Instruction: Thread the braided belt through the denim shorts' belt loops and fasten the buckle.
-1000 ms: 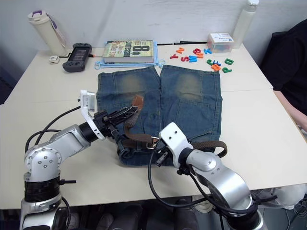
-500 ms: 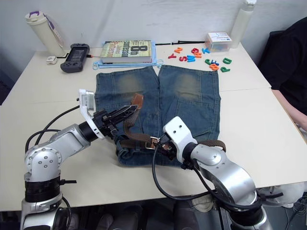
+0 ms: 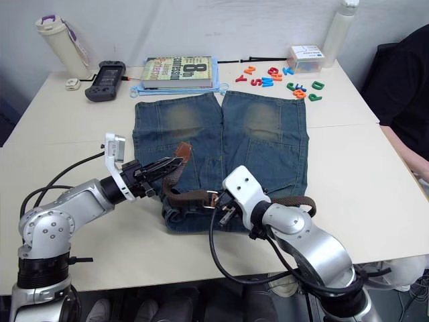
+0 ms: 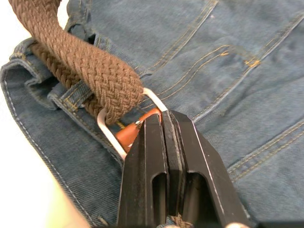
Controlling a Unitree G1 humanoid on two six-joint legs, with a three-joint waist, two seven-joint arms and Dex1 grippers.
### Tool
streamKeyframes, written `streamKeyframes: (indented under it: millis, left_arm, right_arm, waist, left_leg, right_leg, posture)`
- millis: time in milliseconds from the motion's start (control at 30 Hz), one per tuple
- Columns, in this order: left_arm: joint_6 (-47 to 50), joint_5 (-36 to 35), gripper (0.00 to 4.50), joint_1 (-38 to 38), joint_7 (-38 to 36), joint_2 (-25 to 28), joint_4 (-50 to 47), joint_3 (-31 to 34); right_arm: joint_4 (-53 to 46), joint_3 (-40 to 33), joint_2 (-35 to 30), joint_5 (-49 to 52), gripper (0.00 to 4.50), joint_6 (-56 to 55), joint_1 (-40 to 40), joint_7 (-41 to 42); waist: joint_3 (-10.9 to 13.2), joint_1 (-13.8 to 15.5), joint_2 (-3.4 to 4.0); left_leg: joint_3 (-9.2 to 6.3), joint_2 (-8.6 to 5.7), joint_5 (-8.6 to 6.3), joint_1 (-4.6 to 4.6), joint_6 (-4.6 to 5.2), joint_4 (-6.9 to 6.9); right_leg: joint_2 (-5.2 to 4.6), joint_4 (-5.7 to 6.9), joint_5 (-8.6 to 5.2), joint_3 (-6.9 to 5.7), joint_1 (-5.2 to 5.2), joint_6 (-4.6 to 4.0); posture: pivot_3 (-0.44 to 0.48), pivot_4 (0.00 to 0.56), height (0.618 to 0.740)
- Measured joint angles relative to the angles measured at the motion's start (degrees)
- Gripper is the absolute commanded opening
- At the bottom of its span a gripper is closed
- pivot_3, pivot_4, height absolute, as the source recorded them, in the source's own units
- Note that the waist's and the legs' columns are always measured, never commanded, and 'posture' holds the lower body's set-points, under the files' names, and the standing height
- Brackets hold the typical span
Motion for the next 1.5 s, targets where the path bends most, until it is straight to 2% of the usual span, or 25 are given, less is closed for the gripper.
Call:
streamKeyframes:
  millis: [233, 633, 1167, 1500]
  left_arm:
    - [0.0, 0.0, 0.0, 0.7, -0.3, 0.9, 0.0, 0.5]
    - [0.0, 0.0, 0.0, 0.6, -0.5, 1.0, 0.3, 0.6]
    - [0.0, 2.0, 0.0, 0.9, -2.1, 2.3, 1.3, 0.7]
    - [-0.2, 3.3, 0.0, 0.5, -4.0, 2.2, 1.2, 0.5]
  right_arm:
    - [4.1, 1.6, -0.3, -2.7, 0.05, -2.3, 0.4, -0.3]
    - [3.7, 6.3, 2.5, -4.0, 0.05, -2.6, -1.0, -0.3]
    - [2.4, 7.8, 3.0, -4.7, 0.05, -0.7, -1.3, -1.3]
    - [6.9, 11.1, 4.8, -6.5, 0.05, -0.7, -4.1, -1.2]
  waist:
    - [0.0, -0.1, 0.0]
    - [0.0, -0.1, 0.0]
    - [0.0, -0.2, 0.01]
    - [0.0, -0.2, 0.01]
  left_leg:
    - [0.0, 0.03, 0.0, 0.0, 0.0, -0.01]
    - [0.0, 0.06, -0.01, 0.0, -0.02, -0.01]
    - [0.0, 0.06, -0.01, 0.0, -0.02, -0.03]
    - [0.0, 0.08, -0.02, 0.0, -0.03, -0.02]
  right_leg:
    - [0.02, 0.0, 0.0, 0.0, -0.01, 0.0]
    - [0.03, 0.0, 0.0, -0.01, -0.02, 0.0]
    - [0.03, 0.0, -0.01, 0.0, -0.03, -0.01]
    - [0.04, 0.0, -0.01, -0.02, -0.02, -0.01]
  posture:
    - [0.0, 0.15, 0.74]
    - [0.0, 0.15, 0.74]
    - [0.0, 0.15, 0.74]
    - [0.0, 0.15, 0.74]
